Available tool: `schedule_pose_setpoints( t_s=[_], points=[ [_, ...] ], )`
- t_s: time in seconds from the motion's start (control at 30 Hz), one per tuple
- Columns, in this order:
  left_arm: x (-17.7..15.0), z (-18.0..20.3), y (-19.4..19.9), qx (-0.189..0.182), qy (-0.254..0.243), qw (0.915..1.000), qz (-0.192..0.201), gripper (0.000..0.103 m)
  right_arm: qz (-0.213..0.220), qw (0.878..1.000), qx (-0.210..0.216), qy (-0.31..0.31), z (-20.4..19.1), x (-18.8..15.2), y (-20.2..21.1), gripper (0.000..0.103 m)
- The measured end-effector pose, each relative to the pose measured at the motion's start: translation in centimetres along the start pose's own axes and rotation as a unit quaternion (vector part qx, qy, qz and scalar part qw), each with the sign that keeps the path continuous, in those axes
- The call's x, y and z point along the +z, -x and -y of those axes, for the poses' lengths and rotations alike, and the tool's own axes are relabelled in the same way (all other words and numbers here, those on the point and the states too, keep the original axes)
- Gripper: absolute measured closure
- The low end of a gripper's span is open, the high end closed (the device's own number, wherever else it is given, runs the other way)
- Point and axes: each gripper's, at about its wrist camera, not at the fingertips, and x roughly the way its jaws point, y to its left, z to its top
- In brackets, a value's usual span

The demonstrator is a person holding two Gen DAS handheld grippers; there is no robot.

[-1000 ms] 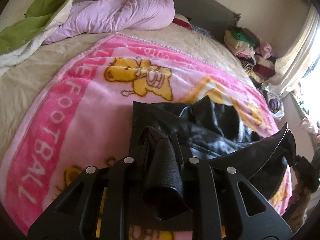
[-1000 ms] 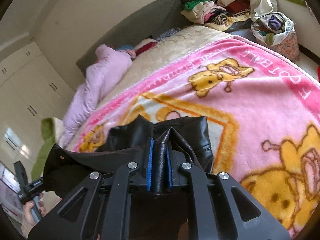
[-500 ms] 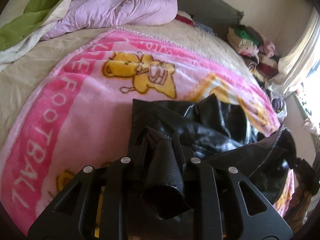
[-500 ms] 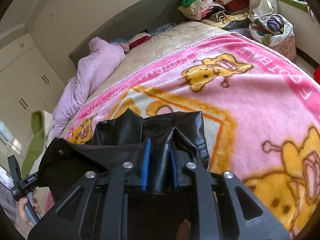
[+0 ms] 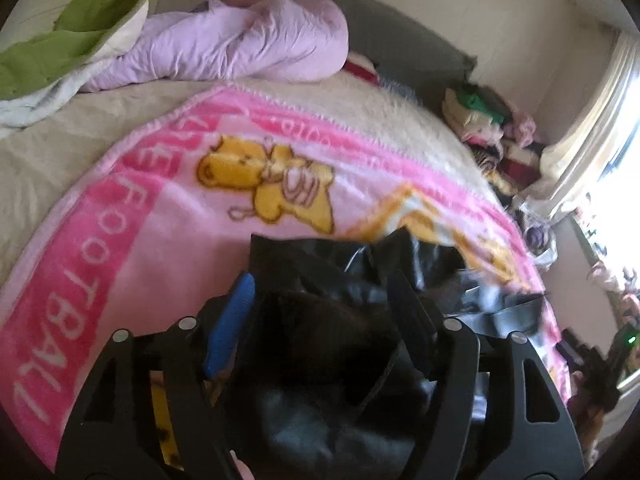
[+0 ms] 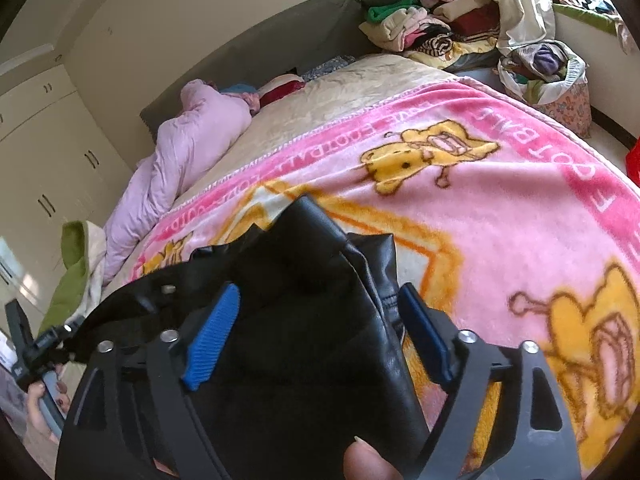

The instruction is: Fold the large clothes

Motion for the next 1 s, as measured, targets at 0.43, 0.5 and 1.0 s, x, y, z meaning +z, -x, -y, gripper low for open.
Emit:
schedule_pose_setpoints(
  t_s=[0.43, 0.5, 1.0],
  points=[
    [-1.2, -2.8, -0.9, 0.06, -0.023, 0.9979, -0.007, 0.039, -0.022, 0.998, -0.035, 0.041, 0.0, -0.5, -1.1, 0.016],
    [-1.6, -2.5, -2.1, 0.059, -0.039, 0.997, -0.032, 0.039, -0.03, 0.996, -0.045, 0.064, -0.4, -0.4, -2.0, 0.016],
    [-1.8, -0.5, -5.2, 0.055, -0.106, 0.9916, -0.05, 0.095, -0.041, 0.988, -0.066, 0.133, -1.3, 1.6, -7.3, 0.086]
  ],
)
